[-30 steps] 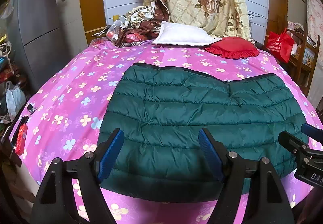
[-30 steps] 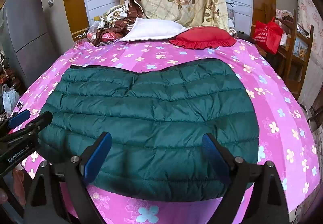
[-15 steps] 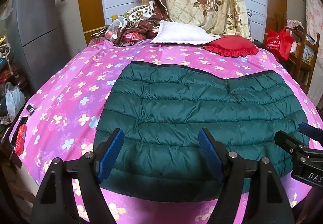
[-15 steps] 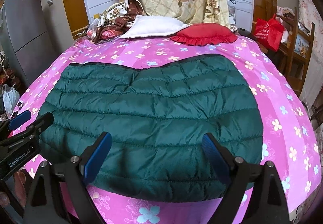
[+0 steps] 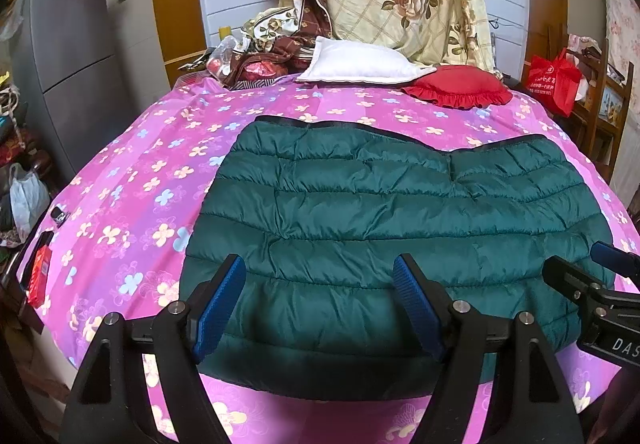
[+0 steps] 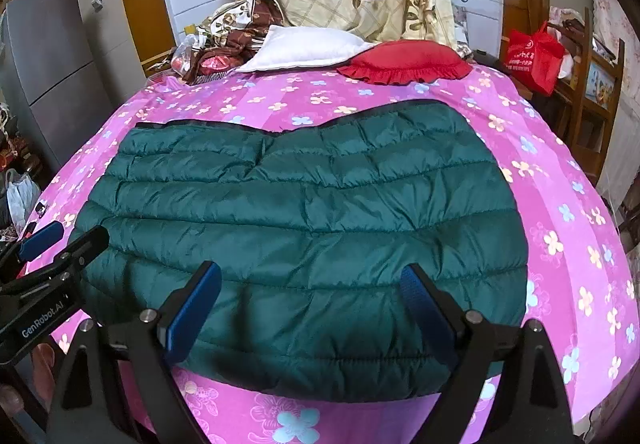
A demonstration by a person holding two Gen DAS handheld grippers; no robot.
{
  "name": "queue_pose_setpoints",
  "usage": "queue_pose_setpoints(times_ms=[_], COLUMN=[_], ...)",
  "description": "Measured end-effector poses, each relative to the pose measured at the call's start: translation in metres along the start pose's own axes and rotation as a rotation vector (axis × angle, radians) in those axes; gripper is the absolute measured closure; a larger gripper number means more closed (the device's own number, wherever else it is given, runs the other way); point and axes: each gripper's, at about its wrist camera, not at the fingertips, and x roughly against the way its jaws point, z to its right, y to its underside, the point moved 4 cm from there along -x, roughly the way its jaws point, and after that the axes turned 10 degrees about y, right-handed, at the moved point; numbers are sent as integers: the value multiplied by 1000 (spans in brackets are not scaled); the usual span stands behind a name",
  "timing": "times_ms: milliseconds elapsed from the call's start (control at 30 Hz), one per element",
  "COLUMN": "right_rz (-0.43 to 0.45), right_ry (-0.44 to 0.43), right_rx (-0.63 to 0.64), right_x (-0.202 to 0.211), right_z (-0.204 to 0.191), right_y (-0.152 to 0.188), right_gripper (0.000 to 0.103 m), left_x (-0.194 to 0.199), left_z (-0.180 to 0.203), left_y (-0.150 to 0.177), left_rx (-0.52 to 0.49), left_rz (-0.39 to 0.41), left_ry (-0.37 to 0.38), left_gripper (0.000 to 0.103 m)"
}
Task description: Fold large clothes
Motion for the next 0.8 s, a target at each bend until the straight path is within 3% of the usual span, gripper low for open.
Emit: queue_pose_setpoints(times_ms=[800], right_rz=[-25], right_ry=[-2], right_rx=[-15], right_x=[-9], right_z=[4], right_y=[2], right_gripper=[10], left_x=[-10], left_z=[9], left_y=[3], left_rx=[-13], left_rz=[-22], left_ry=[7], left_gripper=[48])
